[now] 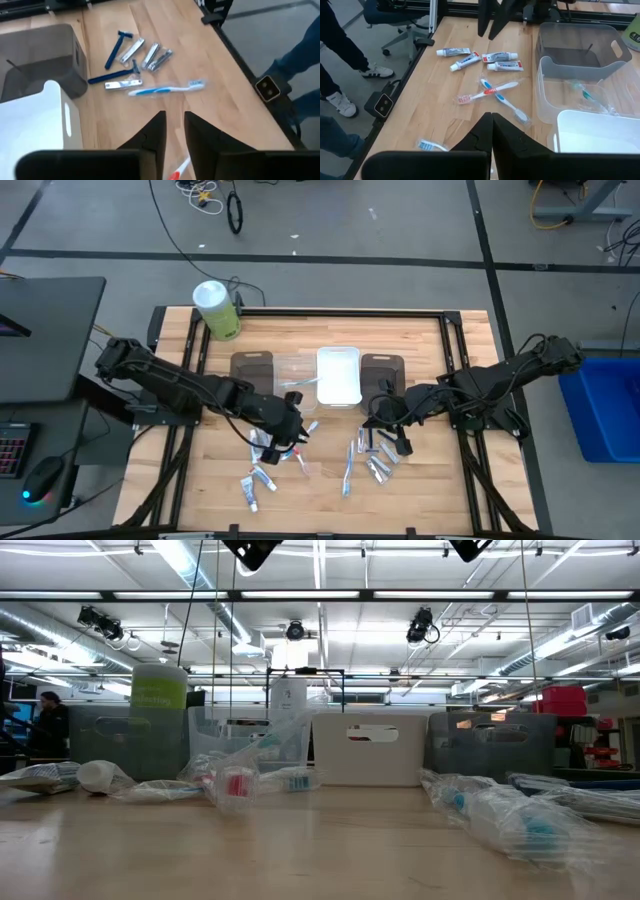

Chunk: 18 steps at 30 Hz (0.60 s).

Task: Pick & Place Travel size toiletries
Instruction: Put the orange toothbrush into the transparent bin

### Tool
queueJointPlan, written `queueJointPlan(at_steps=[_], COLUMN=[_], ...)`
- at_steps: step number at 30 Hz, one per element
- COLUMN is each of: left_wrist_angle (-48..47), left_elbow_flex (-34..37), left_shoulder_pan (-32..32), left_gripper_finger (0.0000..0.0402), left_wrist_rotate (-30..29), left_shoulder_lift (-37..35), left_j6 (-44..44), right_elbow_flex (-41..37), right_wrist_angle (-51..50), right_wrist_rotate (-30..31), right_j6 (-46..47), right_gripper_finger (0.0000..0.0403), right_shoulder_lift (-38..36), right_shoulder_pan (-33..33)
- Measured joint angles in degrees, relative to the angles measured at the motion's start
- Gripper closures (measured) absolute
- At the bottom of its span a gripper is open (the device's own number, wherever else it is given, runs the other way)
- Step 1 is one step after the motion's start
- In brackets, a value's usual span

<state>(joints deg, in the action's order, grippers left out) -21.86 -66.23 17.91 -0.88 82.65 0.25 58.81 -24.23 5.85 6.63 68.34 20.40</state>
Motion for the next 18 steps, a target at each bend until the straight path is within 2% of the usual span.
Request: queueJointPlan(at_steps=[5,13,18], left_wrist_angle=[-4.4,-4.1,-3.8], left_elbow_flex=[0.0,-0.1,-0.3], left_shoulder_pan=[0.0,0.0,0.0], left_gripper_finger=[0.0267,0.016,0.0124], left_wrist_rotate=[-1.4,-2.0,0.6], left_shoulder_lift=[0.0,2.5,6.2], left_j6=[2.0,6.6,9.7], right_elbow_flex=[0.0,0.0,0.0], right_wrist_angle=[0.0,-0.1,-0.9], right_wrist_rotate=[0.0,0.0,0.0], right_j6=[0.0,0.0,0.0], right_gripper_finger=[0.0394,0.0394,0.0395], right_shoulder_lift=[0.0,0.0,0.0], right_shoulder_pan=[0.0,0.0,-0.1])
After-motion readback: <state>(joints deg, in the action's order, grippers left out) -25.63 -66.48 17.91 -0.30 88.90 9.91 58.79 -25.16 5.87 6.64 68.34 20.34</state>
